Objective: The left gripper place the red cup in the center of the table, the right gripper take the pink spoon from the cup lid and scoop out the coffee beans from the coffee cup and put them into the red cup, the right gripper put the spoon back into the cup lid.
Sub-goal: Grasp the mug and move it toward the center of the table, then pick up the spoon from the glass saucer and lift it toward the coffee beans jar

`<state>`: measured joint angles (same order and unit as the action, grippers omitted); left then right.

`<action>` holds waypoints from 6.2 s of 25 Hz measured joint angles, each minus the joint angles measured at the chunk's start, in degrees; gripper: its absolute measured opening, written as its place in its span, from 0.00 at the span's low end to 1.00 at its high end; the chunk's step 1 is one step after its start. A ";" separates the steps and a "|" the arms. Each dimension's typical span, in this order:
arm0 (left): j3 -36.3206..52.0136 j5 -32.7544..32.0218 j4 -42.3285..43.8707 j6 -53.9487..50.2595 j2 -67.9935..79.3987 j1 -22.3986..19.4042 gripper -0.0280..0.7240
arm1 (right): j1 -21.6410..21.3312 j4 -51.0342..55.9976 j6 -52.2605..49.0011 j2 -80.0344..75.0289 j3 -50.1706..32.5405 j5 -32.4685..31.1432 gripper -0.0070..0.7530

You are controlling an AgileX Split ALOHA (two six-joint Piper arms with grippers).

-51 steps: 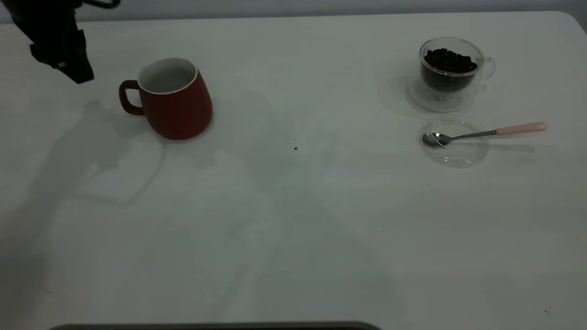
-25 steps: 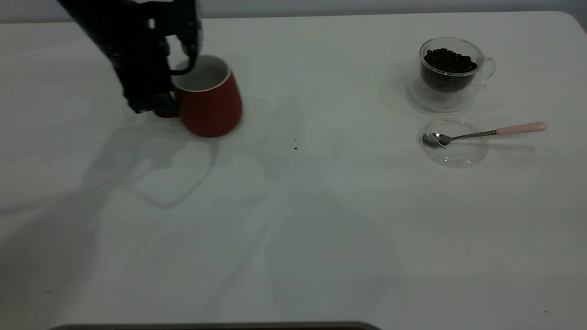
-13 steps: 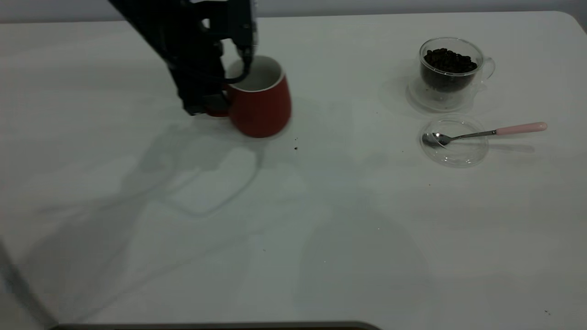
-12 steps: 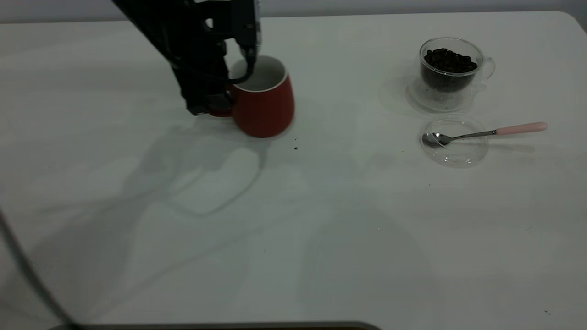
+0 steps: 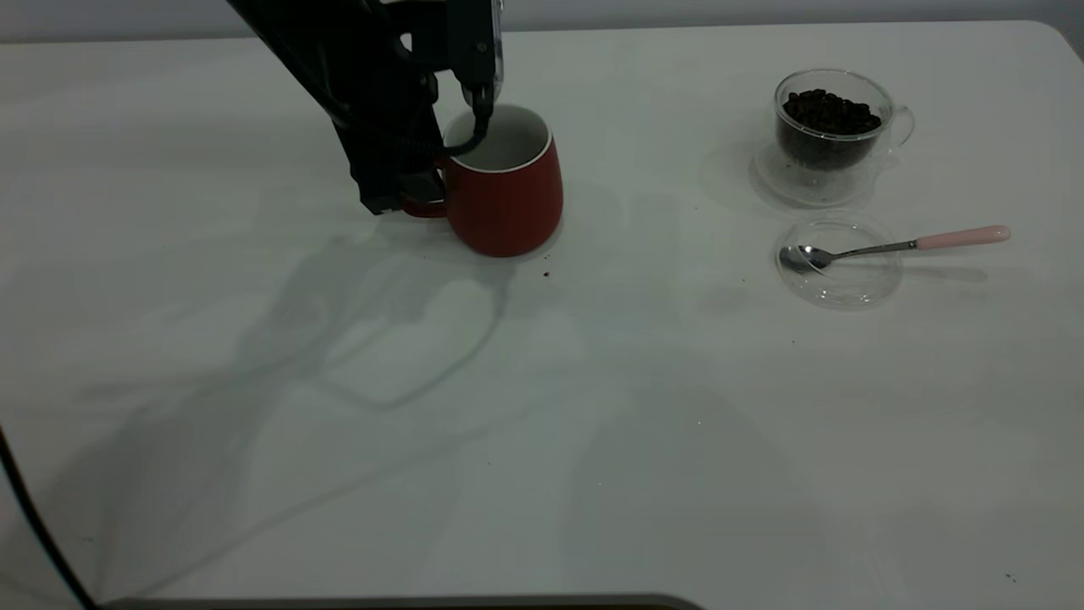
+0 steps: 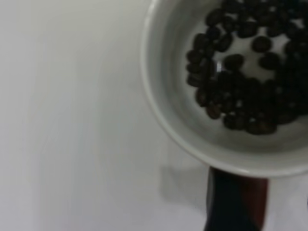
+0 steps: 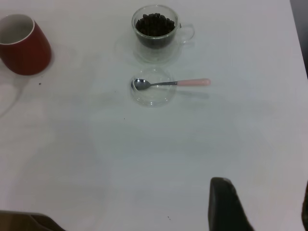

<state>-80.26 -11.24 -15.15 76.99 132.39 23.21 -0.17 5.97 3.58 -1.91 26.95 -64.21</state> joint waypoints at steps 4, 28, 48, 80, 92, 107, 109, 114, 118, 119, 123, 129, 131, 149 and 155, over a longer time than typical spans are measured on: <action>0.00 -2.72 0.04 -3.12 -3.15 -1.11 0.65 | 0.00 0.00 0.00 0.00 0.00 0.00 0.56; 0.13 -53.72 16.47 -66.19 -53.42 -4.33 0.65 | 0.00 0.00 0.00 0.00 0.00 0.00 0.56; 47.81 -53.50 17.33 -79.91 -83.41 -4.33 0.65 | 0.00 0.00 0.00 0.00 0.00 0.00 0.56; 52.35 -53.64 17.33 -80.04 -133.43 -16.56 0.65 | 0.00 0.02 0.00 0.00 0.00 0.00 0.56; 52.35 -53.64 17.33 -80.04 -133.43 -16.56 0.65 | 0.00 0.02 0.00 0.00 0.00 0.00 0.56; 52.35 -53.64 17.36 -80.04 -133.43 -16.56 0.65 | 0.00 0.94 -0.06 0.00 0.00 0.00 0.56; 52.35 -53.64 17.36 -80.04 -133.43 -16.56 0.65 | 0.00 1.55 -0.06 0.00 0.00 0.00 0.56; 52.35 -53.64 17.36 -80.04 -133.43 -16.56 0.65 | 0.00 2.24 -0.23 -0.30 0.00 0.16 0.56; 52.35 -53.68 17.36 -80.04 -133.43 -16.56 0.65 | 0.00 3.80 0.30 -6.85 0.33 2.59 0.58; 52.35 -53.68 17.36 -80.04 -133.43 -16.56 0.65 | 0.00 4.04 0.96 -9.22 0.47 4.30 0.60; 52.35 -53.68 17.36 -80.04 -133.43 -16.56 0.65 | 0.00 7.01 6.49 -22.06 0.64 14.50 0.69; 52.35 -53.68 17.36 -80.04 -133.43 -16.56 0.65 | 0.00 14.42 15.64 -46.24 0.83 31.85 0.71; 52.35 -53.68 17.36 -80.04 -133.43 -16.56 0.65 | 0.00 17.70 19.93 -54.30 1.79 34.91 0.71; 52.35 -53.68 17.39 -80.04 -133.43 -16.56 0.65 | -11.18 40.01 40.09 -106.27 24.09 38.44 0.71; 52.35 -53.68 17.39 -80.04 -133.43 -16.56 0.65 | -22.73 52.62 53.05 -116.26 30.52 28.44 0.71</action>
<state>-27.90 -64.93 2.24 -3.05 -1.04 6.65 -22.90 58.59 56.63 -118.18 57.47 -35.77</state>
